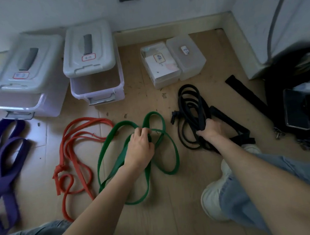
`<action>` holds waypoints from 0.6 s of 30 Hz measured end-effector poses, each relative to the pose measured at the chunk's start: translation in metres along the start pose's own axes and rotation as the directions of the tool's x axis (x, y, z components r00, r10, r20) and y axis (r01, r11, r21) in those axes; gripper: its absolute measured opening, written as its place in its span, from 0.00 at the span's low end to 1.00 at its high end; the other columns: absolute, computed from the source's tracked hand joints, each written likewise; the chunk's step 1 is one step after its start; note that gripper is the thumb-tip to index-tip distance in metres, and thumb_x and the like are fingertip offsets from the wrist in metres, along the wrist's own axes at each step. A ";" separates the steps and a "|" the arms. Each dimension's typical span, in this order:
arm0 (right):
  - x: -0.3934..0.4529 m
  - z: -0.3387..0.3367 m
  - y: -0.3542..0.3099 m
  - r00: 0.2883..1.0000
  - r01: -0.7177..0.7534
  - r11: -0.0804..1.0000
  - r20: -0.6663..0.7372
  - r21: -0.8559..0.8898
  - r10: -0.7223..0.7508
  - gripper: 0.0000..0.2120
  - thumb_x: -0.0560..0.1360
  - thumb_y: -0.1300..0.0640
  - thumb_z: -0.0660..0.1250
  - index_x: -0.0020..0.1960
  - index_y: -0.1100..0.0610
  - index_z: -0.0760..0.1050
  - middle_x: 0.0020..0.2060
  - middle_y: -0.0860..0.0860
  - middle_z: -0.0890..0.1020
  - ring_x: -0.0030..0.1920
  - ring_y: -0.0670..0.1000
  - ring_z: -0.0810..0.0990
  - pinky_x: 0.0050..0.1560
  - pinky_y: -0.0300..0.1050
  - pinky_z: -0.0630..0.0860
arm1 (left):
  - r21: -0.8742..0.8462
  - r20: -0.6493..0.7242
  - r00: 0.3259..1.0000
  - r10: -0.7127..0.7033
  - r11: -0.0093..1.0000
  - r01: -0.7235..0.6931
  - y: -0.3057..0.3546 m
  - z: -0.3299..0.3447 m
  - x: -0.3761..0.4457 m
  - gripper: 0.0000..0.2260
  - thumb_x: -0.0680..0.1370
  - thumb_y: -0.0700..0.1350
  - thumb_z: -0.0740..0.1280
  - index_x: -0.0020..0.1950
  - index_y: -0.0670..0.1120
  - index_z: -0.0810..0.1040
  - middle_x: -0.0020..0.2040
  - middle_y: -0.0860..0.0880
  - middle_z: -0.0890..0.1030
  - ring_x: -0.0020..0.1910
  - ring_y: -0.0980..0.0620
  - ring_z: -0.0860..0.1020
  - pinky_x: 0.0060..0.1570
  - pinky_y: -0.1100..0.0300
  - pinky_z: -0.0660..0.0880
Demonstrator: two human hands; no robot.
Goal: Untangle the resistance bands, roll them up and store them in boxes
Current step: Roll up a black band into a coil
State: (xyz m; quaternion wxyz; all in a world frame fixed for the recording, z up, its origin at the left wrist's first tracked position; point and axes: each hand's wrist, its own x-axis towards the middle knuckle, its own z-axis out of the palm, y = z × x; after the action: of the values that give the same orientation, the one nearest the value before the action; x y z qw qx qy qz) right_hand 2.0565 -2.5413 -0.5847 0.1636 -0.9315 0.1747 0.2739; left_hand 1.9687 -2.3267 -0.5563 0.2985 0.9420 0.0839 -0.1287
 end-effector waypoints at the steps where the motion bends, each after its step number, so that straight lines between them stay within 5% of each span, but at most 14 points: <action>1: 0.000 0.000 0.002 1.000 0.010 0.999 -0.021 -0.039 -0.011 0.15 0.76 0.55 0.67 0.60 0.60 0.73 0.56 0.59 0.78 0.55 0.59 0.76 0.52 0.51 0.75 | -0.007 0.004 1.000 0.011 1.000 -0.011 0.002 0.001 0.001 0.17 0.76 0.37 0.59 0.65 0.42 0.68 0.60 0.42 0.69 0.60 0.43 0.69 0.60 0.54 0.66; 5: -0.006 -0.002 0.003 0.963 0.017 0.996 -0.267 -0.089 -0.041 0.12 0.76 0.52 0.65 0.53 0.60 0.76 0.53 0.57 0.78 0.59 0.59 0.70 0.59 0.55 0.70 | -0.035 0.001 0.999 0.034 0.999 -0.034 0.006 0.001 -0.002 0.16 0.76 0.37 0.60 0.65 0.41 0.69 0.60 0.43 0.70 0.59 0.44 0.70 0.58 0.55 0.68; 9: -0.024 -0.040 -0.005 0.945 0.206 0.900 -0.315 0.384 -0.081 0.11 0.76 0.51 0.61 0.40 0.57 0.72 0.35 0.52 0.76 0.38 0.53 0.75 0.36 0.46 0.72 | -0.146 -0.010 1.000 -0.017 0.989 0.015 0.010 -0.003 -0.007 0.16 0.76 0.37 0.61 0.64 0.40 0.69 0.60 0.43 0.70 0.59 0.44 0.72 0.57 0.53 0.71; 14: -0.071 -0.118 -0.027 0.831 0.482 0.753 -0.508 0.449 -0.228 0.18 0.73 0.54 0.60 0.28 0.57 0.60 0.23 0.50 0.65 0.23 0.45 0.63 0.26 0.42 0.59 | -0.365 -0.059 0.998 0.020 0.930 -0.041 0.043 -0.033 -0.005 0.25 0.75 0.39 0.66 0.71 0.45 0.63 0.68 0.45 0.66 0.66 0.47 0.68 0.64 0.50 0.69; 18: -0.126 -0.186 -0.052 0.823 0.565 0.667 -0.277 0.485 -0.496 0.16 0.68 0.48 0.58 0.31 0.61 0.69 0.28 0.56 0.71 0.30 0.51 0.69 0.34 0.44 0.63 | -0.444 -0.149 0.944 0.294 0.833 -0.330 0.085 -0.088 -0.003 0.39 0.71 0.45 0.73 0.72 0.61 0.51 0.74 0.51 0.58 0.71 0.54 0.57 0.70 0.55 0.57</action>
State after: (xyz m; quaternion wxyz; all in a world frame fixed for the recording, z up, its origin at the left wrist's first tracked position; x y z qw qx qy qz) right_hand 2.0626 -2.5403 -0.3542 0.4842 -0.8694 -0.0239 0.0956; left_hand 2.0026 -2.3444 -0.4405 0.5280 0.8485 -0.0316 -0.0194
